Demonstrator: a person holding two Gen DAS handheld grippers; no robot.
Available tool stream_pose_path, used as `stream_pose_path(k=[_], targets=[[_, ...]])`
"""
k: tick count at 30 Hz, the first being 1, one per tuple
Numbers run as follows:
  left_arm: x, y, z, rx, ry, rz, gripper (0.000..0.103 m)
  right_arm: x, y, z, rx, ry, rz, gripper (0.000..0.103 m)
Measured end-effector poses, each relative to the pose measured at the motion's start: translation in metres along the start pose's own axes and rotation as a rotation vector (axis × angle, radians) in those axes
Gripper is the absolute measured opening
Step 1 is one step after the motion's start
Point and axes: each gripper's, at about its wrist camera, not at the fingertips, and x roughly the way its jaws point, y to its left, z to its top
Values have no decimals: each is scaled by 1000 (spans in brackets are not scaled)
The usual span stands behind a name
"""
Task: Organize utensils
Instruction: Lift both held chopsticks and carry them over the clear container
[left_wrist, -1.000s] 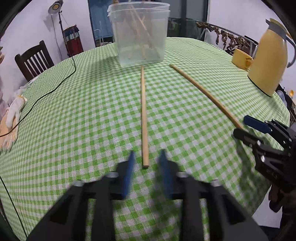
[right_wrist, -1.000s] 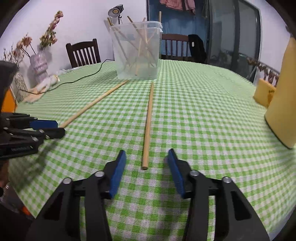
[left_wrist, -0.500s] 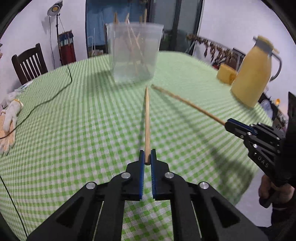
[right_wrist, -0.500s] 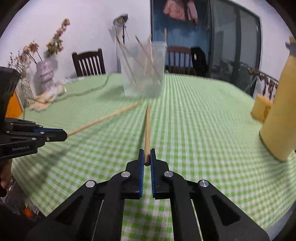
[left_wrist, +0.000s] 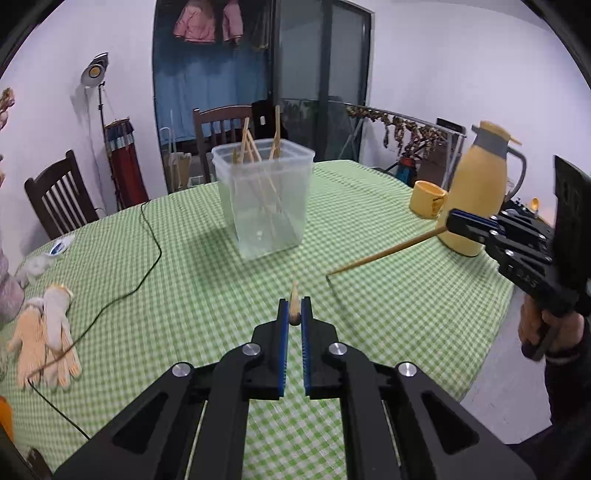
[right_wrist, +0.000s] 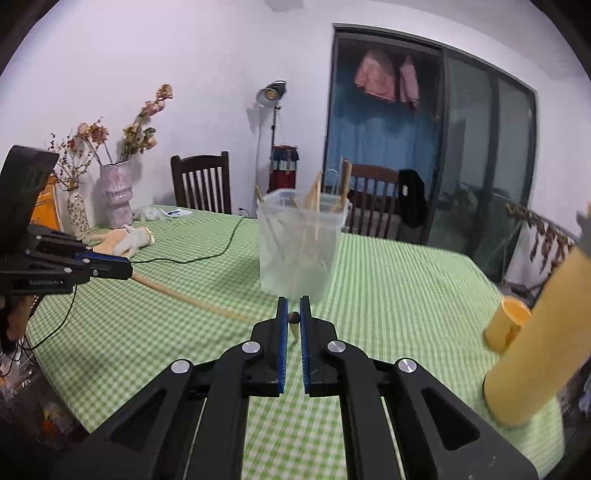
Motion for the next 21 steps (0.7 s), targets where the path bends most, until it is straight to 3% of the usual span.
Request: stream_pose_path(k=[7, 10, 16, 21], targets=[[-9, 11, 44, 38, -26, -21, 3, 14, -13, 42, -18, 7, 72, 6], [0, 17, 72, 60, 7, -81, 3, 33, -28, 64, 14, 51, 115, 6], [29, 24, 108, 80, 44, -131, 4, 63, -45, 78, 37, 127, 147, 6], [40, 19, 130, 127, 39, -142, 4, 70, -47, 86, 36, 127, 147, 6]])
